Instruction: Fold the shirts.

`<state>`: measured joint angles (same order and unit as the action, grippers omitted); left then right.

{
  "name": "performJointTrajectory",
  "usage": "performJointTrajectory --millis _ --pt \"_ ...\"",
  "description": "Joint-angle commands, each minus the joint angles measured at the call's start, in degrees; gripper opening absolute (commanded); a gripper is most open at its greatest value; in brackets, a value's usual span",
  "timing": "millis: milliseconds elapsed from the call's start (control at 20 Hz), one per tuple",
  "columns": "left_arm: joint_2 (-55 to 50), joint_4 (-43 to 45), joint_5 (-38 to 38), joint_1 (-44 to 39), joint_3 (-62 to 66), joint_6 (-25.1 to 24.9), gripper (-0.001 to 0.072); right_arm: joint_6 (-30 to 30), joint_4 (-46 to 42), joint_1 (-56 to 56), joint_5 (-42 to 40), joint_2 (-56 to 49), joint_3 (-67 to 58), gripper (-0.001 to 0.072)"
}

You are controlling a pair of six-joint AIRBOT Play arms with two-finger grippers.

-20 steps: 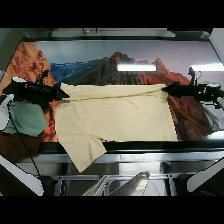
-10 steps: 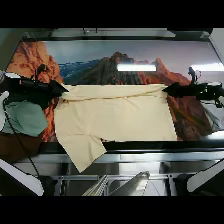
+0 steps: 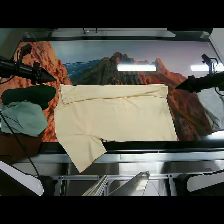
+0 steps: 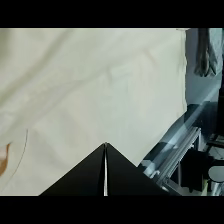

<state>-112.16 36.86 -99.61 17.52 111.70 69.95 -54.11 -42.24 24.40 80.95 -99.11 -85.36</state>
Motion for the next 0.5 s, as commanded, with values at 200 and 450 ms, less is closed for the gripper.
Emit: performJointTrajectory --millis 200,450 --pt "18.43 16.50 7.19 -1.79 -25.16 -2.23 0.0019 -3.63 -3.17 4.68 8.44 9.29 14.38 0.0014" --pt "38.10 15.52 19.06 3.87 -60.00 -3.85 0.0021 -2.64 -9.86 14.88 5.25 13.75 29.53 0.0402"
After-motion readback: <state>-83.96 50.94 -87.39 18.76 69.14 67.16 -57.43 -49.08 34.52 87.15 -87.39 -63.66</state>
